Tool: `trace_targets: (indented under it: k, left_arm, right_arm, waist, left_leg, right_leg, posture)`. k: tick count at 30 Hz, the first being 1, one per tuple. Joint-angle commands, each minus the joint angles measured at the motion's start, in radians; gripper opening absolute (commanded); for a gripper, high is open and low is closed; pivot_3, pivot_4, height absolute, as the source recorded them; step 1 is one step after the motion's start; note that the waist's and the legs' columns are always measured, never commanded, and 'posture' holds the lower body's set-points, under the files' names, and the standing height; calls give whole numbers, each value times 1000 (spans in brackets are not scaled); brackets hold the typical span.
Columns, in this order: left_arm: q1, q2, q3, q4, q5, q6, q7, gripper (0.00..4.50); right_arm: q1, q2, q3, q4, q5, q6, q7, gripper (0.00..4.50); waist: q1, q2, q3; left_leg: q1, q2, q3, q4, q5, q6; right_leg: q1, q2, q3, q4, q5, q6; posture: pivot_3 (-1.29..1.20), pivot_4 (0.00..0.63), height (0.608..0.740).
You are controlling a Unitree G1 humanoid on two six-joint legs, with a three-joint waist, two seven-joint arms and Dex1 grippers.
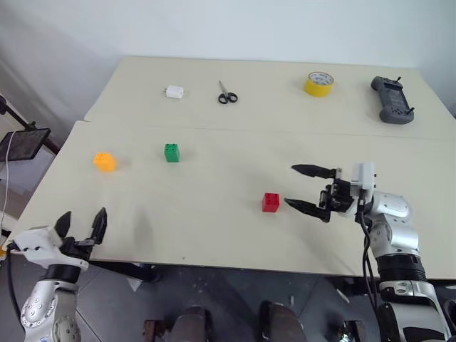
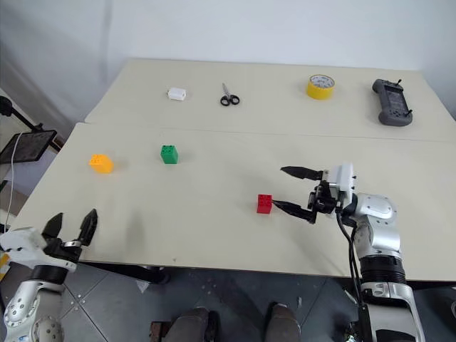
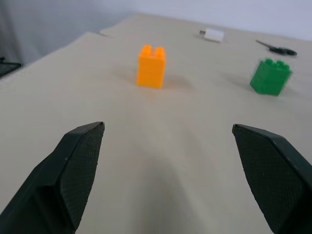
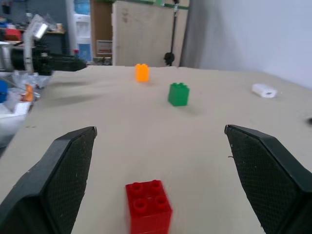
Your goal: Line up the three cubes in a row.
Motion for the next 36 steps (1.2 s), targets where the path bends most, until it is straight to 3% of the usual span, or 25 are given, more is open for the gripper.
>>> trace_targets:
  k: [1,6,10,15,20,24,27,31,34,36]
  left_arm:
    - [-90,19,-75,-42,10,19,-7,4500]
    - [-307,6,-175,87,102,51,78,4500]
    - [-596,-39,-242,381,211,24,196,4500]
    - [-810,-61,-273,706,293,-81,258,4500]
    - [-917,-90,-290,884,320,-147,274,4500]
    - [-931,-102,-290,925,328,-167,285,4500]
    - [-923,-100,-293,912,337,-165,298,3925]
    - [-889,-100,-296,849,336,-141,302,2726]
    - [-831,-73,-304,763,293,-119,179,1734]
    - [-806,-32,-299,718,239,-115,33,1529]
  right_arm:
    - [45,-38,-66,-12,12,-37,-44,4417]
    - [101,-53,-76,-57,12,-42,-78,4417]
    - [154,-48,-65,-132,19,-20,-106,4417]
    - [212,-54,-58,-202,39,32,-124,4417]
    - [243,-54,-52,-251,46,56,-141,4417]
    - [250,-56,-52,-264,47,65,-144,4417]
    - [246,-59,-49,-262,42,66,-145,4500]
    - [243,-59,-48,-253,39,63,-143,4500]
    - [229,-57,-37,-237,29,55,-139,4500]
    - [225,-60,-34,-236,29,57,-140,4500]
  waist:
    - [7,0,0]
    - [3,0,0]
    - [3,0,0]
    - [5,-2,0]
    - [3,-3,1]
    - [4,-3,1]
    - [4,-3,1]
    - [4,-3,1]
    - [3,-3,1]
    - [2,-3,1]
  left_leg:
    - [0,0,0,2,-1,0]
    - [0,0,1,3,-1,0]
    - [0,1,3,3,-1,0]
    - [0,0,3,3,-2,1]
    - [0,1,3,2,-2,1]
    - [0,1,3,3,-2,1]
    - [0,1,3,3,-2,1]
    - [0,1,3,3,-2,1]
    - [0,1,3,3,-2,1]
    - [0,1,3,3,-2,1]
  right_leg:
    - [0,0,0,0,0,0]
    - [0,1,1,1,0,0]
    - [0,2,1,1,0,0]
    - [1,1,1,0,0,1]
    - [1,1,0,-1,0,1]
    - [1,1,0,-1,0,1]
    - [1,1,0,-1,0,1]
    - [1,1,0,-1,0,1]
    - [1,1,0,-1,0,1]
    - [1,1,0,-1,0,1]
  posture:
    - [0,150,740]
    - [0,150,740]
    - [0,150,740]
    - [0,150,740]
    - [0,150,740]
    - [0,150,740]
    - [0,150,740]
    - [0,150,740]
    - [0,150,740]
    - [0,150,740]
